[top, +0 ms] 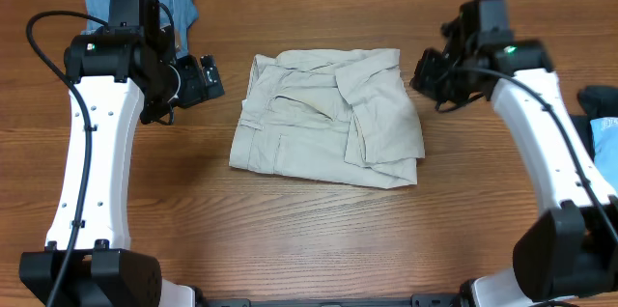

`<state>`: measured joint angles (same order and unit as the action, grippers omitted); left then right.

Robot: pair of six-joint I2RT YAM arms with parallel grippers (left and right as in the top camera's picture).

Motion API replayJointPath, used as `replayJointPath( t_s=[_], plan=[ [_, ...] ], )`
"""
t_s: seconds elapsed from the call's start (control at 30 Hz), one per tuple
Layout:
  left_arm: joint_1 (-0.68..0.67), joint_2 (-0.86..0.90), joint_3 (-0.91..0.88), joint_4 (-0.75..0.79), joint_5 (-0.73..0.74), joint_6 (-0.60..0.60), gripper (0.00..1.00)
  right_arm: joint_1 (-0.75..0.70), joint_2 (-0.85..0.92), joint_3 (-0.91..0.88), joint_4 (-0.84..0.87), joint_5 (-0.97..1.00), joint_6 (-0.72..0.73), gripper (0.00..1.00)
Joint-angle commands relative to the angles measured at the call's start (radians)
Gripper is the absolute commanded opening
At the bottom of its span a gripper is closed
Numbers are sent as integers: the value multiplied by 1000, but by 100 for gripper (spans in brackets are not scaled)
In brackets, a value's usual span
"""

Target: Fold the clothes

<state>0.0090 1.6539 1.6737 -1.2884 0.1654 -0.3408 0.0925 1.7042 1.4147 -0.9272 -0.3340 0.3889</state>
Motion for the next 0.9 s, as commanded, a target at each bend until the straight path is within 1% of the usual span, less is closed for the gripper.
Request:
replayJointPath(
  t_s=[0.0, 0.07, 0.1, 0.17, 0.23, 0.3, 0.37, 0.43, 0.57, 0.6, 0.63, 0.67, 0.7, 0.73, 0.83, 0.87],
  plan=[
    [2, 8, -3, -2, 12, 4, 100, 1, 12, -219, 153, -98, 35, 4],
    [2, 8, -3, -2, 12, 4, 100, 1, 13, -315, 242, -176, 37, 5],
    [2, 8, -3, -2, 12, 4, 100, 4, 13, -375, 278, -214, 65, 5],
    [2, 8, -3, -2, 23, 4, 100, 9, 13, -462, 329, -270, 66, 11],
    [2, 8, -3, -2, 39, 4, 100, 9, 13, -529, 328, -288, 104, 16],
    [2, 8, -3, -5, 39, 4, 100, 9, 13, -563, 327, -296, 125, 15],
    [2, 8, -3, -14, 38, 4, 100, 9, 13, -578, 294, -296, 158, 4],
    [2, 8, -3, -21, 38, 5, 100, 9, -10, -575, 284, -296, 159, 4],
    [2, 8, -3, -23, 34, 5, 100, 7, -188, -478, 183, -234, 156, 4],
    [2, 8, -3, -22, 34, 5, 100, 4, -230, -441, 160, -202, 148, 15],
    [2, 8, -3, -23, 34, 5, 100, -8, -273, -390, 138, -176, 127, 40],
    [2, 8, -3, -23, 34, 5, 100, -26, -298, -344, 123, -163, 94, 81],
    [2, 8, -3, -22, 34, 5, 100, -53, -304, -294, 110, -153, 35, 100],
    [2, 8, -3, -23, 34, 5, 100, -82, -299, -265, 106, -131, 18, 100],
    [2, 8, -3, -23, 38, 20, 100, -162, -268, -263, 123, -112, -50, 100],
    [2, 8, -7, -19, 44, 29, 100, -179, -243, -263, 121, -112, -50, 100]
  ],
)
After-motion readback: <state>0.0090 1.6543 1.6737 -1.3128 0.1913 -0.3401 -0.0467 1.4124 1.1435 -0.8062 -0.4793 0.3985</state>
